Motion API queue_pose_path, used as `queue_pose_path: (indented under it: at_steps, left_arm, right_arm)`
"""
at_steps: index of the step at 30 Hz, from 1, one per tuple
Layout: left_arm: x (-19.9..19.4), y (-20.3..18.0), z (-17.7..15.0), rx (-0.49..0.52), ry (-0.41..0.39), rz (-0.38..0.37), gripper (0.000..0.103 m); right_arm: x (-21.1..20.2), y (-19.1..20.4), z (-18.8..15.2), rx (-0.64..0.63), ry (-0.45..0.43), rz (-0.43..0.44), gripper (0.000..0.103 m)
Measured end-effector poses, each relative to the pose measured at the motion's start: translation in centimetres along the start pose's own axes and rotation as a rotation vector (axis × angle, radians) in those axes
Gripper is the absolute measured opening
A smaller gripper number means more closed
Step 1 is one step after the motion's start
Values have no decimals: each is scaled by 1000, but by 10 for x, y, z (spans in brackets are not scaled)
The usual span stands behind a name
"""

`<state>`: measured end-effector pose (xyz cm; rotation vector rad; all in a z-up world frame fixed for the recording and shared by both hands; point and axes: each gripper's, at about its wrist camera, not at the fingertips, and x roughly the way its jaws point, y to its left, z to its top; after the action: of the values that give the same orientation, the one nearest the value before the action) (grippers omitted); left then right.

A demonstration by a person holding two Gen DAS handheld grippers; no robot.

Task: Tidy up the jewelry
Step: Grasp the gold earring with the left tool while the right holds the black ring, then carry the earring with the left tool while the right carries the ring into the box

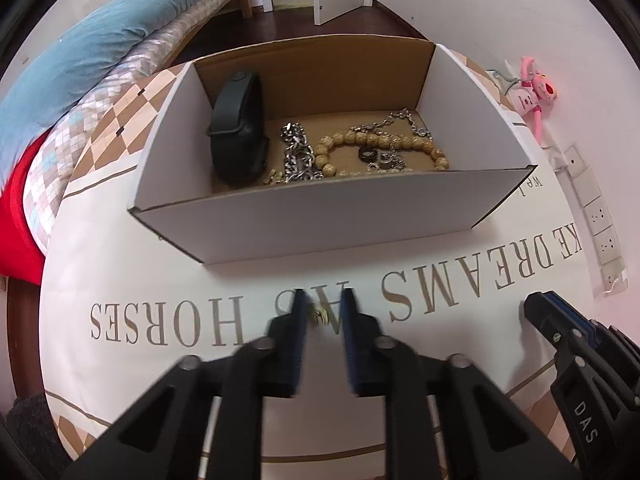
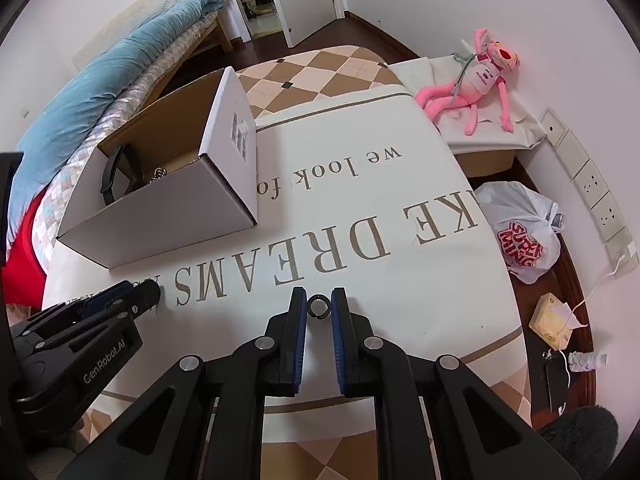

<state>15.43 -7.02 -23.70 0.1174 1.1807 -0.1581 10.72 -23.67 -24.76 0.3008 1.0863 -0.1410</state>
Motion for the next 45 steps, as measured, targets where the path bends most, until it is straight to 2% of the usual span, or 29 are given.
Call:
queue_pose_path:
  at_steps: [7,10,14,17,22,30,34,39,45]
  left_arm:
    - [-1,5,-5,-5,-5,-15,6]
    - [-9,10,-10,-24,-3,-45,6]
    - [-36,28,-17,-74,-8,-128,6]
    - [-58,46,-22,-107,-18,-160,6]
    - [-86,72,-16,-146,-57,-165,6]
    - [-106,85,10,-173,-107,-177,6]
    - [-103,77,38,-147,-104,-204,6]
    - [-77,71,84,-126,-43,-228,6]
    - [-59,67,120,-100,3,-166,8]
  right_arm:
    - [-3,2,2,2,-10,6,13]
    - [-9,3,4,6,-20,19,13]
    - [-25,7,8,4,-42,50,13]
    - [-41,10,13,5,-64,81,13]
    - [-64,17,24,17,-102,141,13]
    - [-84,36,47,4,-139,211,13]
    - [-79,46,67,-13,-126,244,13]
    - [-55,63,108,-57,-68,257,13]
    - [-13,76,149,-112,49,224,13]
